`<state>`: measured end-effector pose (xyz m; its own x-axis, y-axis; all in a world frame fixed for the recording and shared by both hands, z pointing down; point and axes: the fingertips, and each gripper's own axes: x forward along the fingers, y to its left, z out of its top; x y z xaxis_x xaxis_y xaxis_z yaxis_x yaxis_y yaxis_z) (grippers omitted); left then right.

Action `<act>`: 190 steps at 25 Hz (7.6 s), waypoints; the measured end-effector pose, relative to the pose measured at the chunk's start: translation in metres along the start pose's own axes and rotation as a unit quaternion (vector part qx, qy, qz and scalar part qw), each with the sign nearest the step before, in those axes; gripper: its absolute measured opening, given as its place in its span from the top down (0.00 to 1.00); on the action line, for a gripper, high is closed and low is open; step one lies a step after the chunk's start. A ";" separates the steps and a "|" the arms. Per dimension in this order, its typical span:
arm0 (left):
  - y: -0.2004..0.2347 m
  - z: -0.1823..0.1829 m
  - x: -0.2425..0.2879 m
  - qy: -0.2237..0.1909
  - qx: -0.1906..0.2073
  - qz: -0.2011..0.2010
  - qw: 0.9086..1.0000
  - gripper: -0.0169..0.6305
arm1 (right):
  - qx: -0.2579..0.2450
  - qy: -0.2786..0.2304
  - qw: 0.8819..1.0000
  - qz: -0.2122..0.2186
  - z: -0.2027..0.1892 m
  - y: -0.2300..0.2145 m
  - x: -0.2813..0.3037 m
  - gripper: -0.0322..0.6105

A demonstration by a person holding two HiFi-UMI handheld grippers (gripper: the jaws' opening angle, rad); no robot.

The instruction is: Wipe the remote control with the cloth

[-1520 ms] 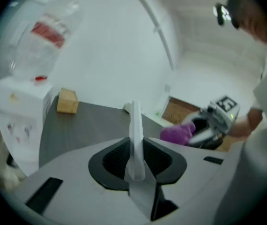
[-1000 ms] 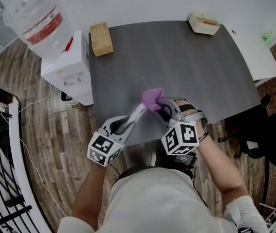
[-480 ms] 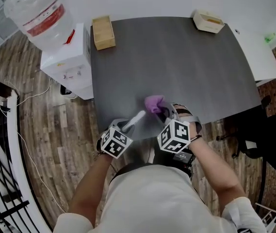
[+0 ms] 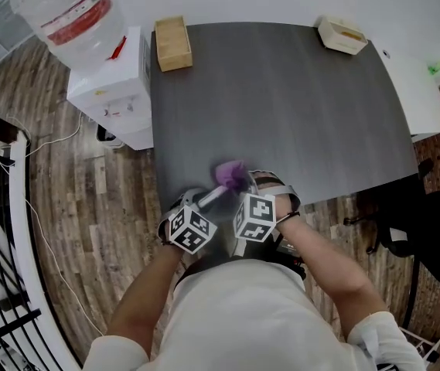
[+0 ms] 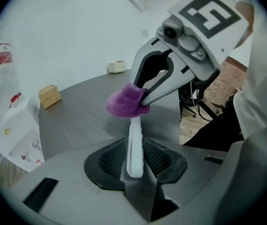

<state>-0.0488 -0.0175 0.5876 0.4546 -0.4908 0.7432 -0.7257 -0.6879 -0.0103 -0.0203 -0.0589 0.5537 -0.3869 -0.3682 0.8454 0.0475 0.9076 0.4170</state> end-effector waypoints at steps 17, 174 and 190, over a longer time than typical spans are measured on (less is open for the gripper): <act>-0.007 0.027 -0.023 -0.094 0.076 0.058 0.991 0.80 | 0.127 0.001 0.992 -0.005 -0.040 -0.004 -0.012 0.81; 0.098 0.124 -0.078 -0.487 -0.631 -0.287 0.531 0.62 | 0.095 -0.118 0.988 -0.031 0.020 0.019 -0.093 0.83; 0.024 0.052 0.035 -0.148 -0.522 -0.165 0.823 0.62 | 0.315 -0.039 0.947 0.041 -0.030 0.035 -0.018 0.83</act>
<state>-0.0239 -0.0789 0.5786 0.7099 -0.5841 0.3936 -0.5154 -0.0500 0.8555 0.0158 -0.0269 0.5630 -0.4733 -0.2971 0.8293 -0.4692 0.8818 0.0482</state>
